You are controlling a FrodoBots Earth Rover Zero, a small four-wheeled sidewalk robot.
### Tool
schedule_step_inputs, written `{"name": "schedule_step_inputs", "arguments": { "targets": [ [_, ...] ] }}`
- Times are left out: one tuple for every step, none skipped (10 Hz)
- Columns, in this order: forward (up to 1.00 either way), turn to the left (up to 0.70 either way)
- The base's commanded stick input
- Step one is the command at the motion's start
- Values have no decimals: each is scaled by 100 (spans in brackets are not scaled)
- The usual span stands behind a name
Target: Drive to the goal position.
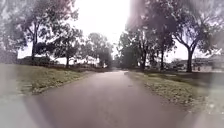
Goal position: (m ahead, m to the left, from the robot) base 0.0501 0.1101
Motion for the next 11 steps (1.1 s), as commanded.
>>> {"name": "schedule_step_inputs", "arguments": {
  "targets": [
    [70, 0],
    [70, 0],
    [70, 0],
    [70, 0],
    [70, 0],
    [70, 0],
    [70, 0],
    [70, 0],
    [70, 0],
    [70, 0],
    [70, 0]
  ]
}}
